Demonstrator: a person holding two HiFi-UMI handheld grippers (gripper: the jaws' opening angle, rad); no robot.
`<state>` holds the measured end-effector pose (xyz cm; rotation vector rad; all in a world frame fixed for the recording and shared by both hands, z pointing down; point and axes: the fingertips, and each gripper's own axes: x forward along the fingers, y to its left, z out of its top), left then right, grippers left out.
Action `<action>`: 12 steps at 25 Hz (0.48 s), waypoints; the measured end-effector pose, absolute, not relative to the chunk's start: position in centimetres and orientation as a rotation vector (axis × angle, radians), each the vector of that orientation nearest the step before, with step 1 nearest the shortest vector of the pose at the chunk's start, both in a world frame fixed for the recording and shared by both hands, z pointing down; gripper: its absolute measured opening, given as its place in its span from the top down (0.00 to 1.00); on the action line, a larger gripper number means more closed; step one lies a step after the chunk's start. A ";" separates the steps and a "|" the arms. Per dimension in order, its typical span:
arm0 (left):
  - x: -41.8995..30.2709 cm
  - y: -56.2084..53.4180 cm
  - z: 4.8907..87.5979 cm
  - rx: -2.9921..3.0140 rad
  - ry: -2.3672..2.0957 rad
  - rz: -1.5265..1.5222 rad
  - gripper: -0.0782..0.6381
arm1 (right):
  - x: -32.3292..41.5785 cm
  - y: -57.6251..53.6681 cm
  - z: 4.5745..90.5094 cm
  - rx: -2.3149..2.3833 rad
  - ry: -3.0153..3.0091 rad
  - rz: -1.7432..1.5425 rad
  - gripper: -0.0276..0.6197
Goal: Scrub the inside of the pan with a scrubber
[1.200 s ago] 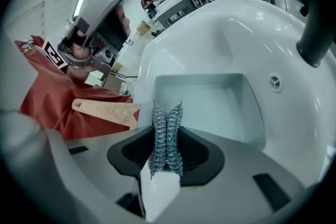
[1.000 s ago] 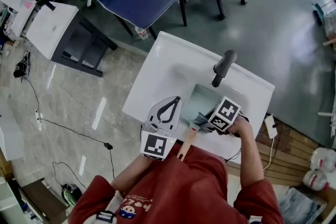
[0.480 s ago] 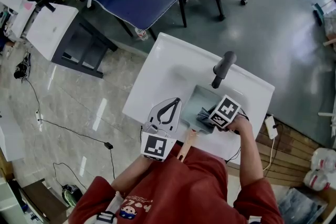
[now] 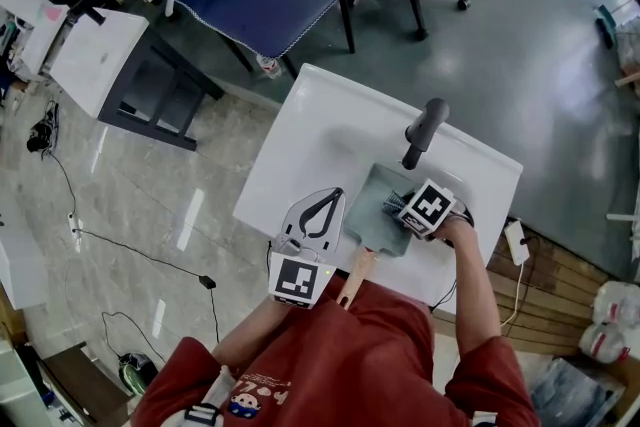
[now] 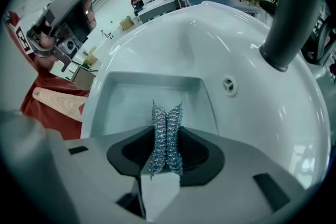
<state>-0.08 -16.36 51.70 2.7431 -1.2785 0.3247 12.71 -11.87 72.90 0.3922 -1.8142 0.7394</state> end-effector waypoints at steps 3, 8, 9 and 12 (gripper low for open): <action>-0.3 -16.2 52.1 2.743 -1.288 0.336 0.87 | 13.2 -12.6 73.4 0.432 -1.805 0.686 0.72; -0.2 -16.3 52.4 2.740 -1.285 0.340 0.87 | 14.1 -14.3 74.4 0.511 -1.788 0.606 0.72; -0.1 -16.2 52.5 2.741 -1.281 0.343 0.87 | 14.2 -14.6 74.7 0.527 -1.783 0.593 0.72; 0.0 -16.0 52.3 2.700 -1.276 0.341 0.87 | 14.5 -14.3 75.2 0.536 -1.762 0.599 0.72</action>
